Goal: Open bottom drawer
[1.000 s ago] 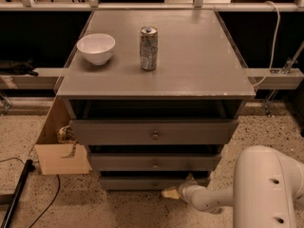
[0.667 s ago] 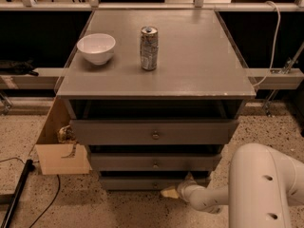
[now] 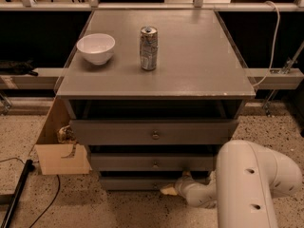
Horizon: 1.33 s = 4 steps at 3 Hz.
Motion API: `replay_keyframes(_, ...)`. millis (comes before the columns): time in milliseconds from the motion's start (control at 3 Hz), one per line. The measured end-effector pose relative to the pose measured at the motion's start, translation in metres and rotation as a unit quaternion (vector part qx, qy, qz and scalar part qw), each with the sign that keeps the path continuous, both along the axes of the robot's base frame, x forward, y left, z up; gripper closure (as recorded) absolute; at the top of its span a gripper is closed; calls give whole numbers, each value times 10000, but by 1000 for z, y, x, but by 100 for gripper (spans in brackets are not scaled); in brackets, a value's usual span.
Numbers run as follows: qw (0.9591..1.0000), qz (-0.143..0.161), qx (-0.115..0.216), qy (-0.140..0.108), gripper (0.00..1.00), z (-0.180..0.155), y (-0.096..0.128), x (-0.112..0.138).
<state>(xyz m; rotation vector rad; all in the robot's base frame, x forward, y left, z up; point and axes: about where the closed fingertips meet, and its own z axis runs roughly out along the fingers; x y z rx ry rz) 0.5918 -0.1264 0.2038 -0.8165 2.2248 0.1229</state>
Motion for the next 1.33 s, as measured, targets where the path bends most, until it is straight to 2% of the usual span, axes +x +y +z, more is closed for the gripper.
replay_keyframes(667, 9998, 129, -149, -75, 0, -14, -4, 13)
replay_keyframes(1333, 9998, 35, -182, 93, 0, -34, -16, 22)
